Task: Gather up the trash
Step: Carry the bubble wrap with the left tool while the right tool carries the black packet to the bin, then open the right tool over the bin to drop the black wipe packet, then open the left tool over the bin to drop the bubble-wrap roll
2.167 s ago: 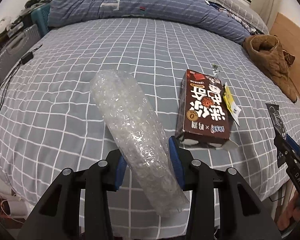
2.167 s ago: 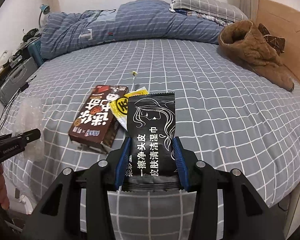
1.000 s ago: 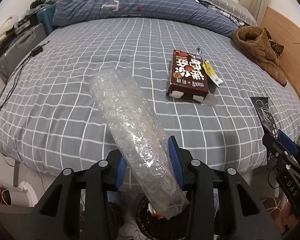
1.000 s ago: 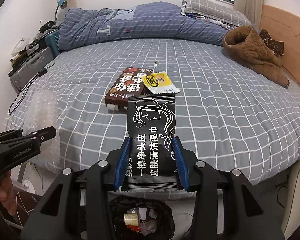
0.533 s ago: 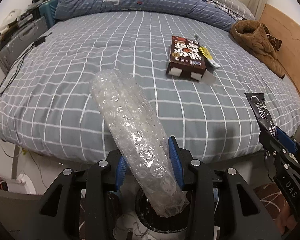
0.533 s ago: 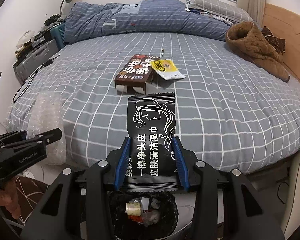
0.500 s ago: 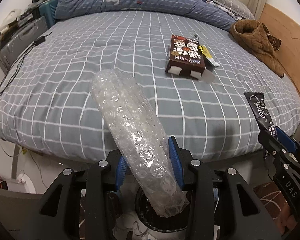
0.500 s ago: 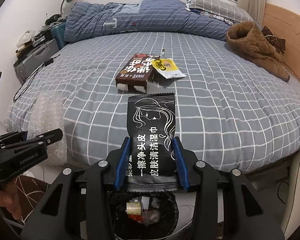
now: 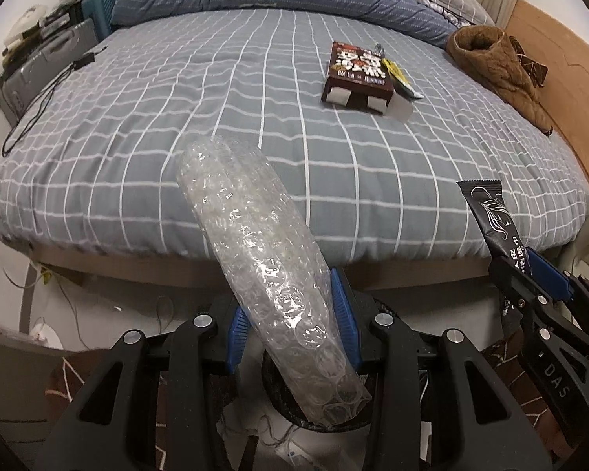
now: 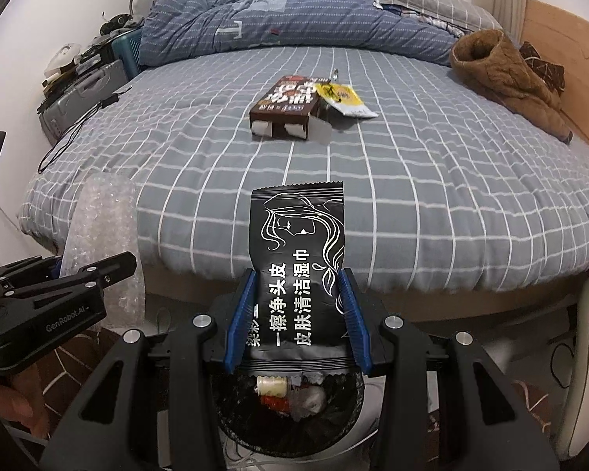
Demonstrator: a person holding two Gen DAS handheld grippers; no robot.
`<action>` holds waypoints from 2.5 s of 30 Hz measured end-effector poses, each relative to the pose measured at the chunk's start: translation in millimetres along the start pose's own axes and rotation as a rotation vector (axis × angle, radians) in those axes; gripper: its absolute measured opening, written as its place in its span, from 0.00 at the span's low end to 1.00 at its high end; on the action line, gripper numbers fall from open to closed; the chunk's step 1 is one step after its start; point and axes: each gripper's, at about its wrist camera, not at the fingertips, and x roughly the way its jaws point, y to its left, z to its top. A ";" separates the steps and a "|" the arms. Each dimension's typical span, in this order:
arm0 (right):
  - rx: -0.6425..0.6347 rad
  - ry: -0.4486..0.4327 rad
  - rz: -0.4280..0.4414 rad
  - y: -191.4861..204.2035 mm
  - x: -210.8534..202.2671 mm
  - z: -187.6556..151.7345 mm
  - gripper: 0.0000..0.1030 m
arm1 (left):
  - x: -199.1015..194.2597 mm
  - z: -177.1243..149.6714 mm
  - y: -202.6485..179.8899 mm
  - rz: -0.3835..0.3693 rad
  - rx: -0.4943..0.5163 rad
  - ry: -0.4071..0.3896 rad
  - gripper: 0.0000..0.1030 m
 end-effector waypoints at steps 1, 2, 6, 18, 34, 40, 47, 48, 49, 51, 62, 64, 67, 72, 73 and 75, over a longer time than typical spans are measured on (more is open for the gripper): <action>-0.001 0.002 -0.001 0.7 -0.2 -3.8 0.40 | 0.4 -4.3 0.1 0.000 0.002 0.005 0.37; 0.000 0.006 -0.001 1.1 -0.1 -7.4 0.40 | 1.1 -7.7 0.1 0.001 0.004 0.009 0.37; -0.004 0.017 -0.008 3.0 0.4 -19.2 0.40 | 6.3 -23.8 0.1 -0.002 0.002 0.034 0.37; -0.011 0.056 -0.018 2.7 15.6 -62.9 0.40 | 31.8 -64.5 0.7 -0.007 0.004 0.077 0.37; -0.024 0.194 -0.029 5.8 75.6 -99.1 0.40 | 88.6 -86.5 19.9 -0.006 -0.007 0.161 0.37; -0.036 0.262 -0.035 6.8 102.7 -108.2 0.40 | 111.7 -88.0 23.3 0.024 0.006 0.189 0.37; -0.060 0.301 -0.028 16.9 120.6 -114.4 0.46 | 122.0 -92.1 32.1 0.029 -0.026 0.211 0.37; -0.063 0.304 -0.028 18.1 122.0 -114.5 0.50 | 122.1 -92.2 32.8 0.029 -0.028 0.210 0.37; -0.065 0.304 -0.028 19.1 123.0 -115.5 0.52 | 122.3 -92.7 33.1 0.028 -0.028 0.210 0.37; -0.070 0.291 -0.039 18.0 120.6 -115.6 0.62 | 122.3 -93.5 32.5 0.024 -0.027 0.209 0.37; -0.010 0.219 -0.110 -21.7 93.2 -108.4 0.91 | 122.3 -94.1 1.4 -0.017 0.027 0.210 0.37; 0.000 0.214 -0.116 -29.5 88.2 -108.6 0.91 | 124.4 -94.3 -8.4 -0.021 0.045 0.214 0.37; 0.016 0.203 -0.139 -43.3 84.3 -108.3 0.91 | 126.1 -93.2 -25.2 -0.037 0.070 0.221 0.37; 0.063 0.203 -0.168 -70.7 79.4 -108.2 0.93 | 133.0 -93.4 -54.7 -0.065 0.116 0.237 0.37; 0.074 0.205 -0.175 -76.7 77.2 -107.9 0.93 | 134.7 -93.6 -60.1 -0.069 0.125 0.241 0.37; 0.086 0.208 -0.186 -84.3 77.6 -109.8 0.93 | 139.2 -94.4 -72.2 -0.079 0.144 0.252 0.37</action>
